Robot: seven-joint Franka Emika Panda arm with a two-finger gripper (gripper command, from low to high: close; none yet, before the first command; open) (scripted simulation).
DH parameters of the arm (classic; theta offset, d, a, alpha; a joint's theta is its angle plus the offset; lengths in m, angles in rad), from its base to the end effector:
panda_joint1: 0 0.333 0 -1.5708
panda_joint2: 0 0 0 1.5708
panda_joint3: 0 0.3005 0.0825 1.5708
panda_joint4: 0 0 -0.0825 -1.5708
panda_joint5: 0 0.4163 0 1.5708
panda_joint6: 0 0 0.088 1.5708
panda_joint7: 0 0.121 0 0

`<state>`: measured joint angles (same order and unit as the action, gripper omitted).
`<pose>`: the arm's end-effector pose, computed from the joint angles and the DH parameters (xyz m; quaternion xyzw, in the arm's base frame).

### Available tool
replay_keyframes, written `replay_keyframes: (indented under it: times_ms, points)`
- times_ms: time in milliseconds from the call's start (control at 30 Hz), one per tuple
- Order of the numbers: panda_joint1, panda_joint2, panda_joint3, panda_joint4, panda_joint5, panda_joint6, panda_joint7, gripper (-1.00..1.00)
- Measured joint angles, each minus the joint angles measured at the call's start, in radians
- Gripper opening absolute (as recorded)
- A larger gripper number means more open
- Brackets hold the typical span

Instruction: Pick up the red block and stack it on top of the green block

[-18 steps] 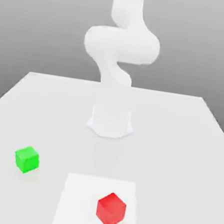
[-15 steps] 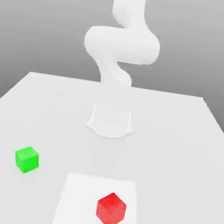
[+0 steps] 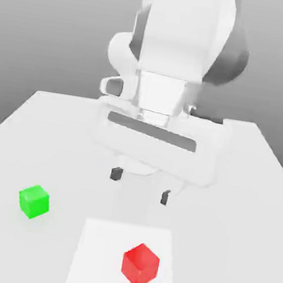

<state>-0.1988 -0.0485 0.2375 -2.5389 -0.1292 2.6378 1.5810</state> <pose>0.4899 0.0203 0.2485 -0.7515 0.6545 -0.0796 0.0243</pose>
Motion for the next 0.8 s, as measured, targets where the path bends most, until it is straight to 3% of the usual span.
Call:
replay_keyframes:
  times_ms: [167, 333, 367, 600, 800]
  points:
    - [0.017, 0.171, 0.001, -0.053, 0.033, 0.090, 0.131, 0.00]
    - [0.075, 0.350, -0.073, -0.034, -0.048, 0.231, 0.213, 0.00]
    - [0.086, 0.374, -0.087, -0.031, -0.061, 0.250, 0.223, -1.00]
    - [0.086, 0.374, -0.087, -0.031, -0.061, 0.252, 0.225, -1.00]
    - [0.038, 0.185, -0.037, -0.068, 0.053, 0.103, 0.145, -1.00]
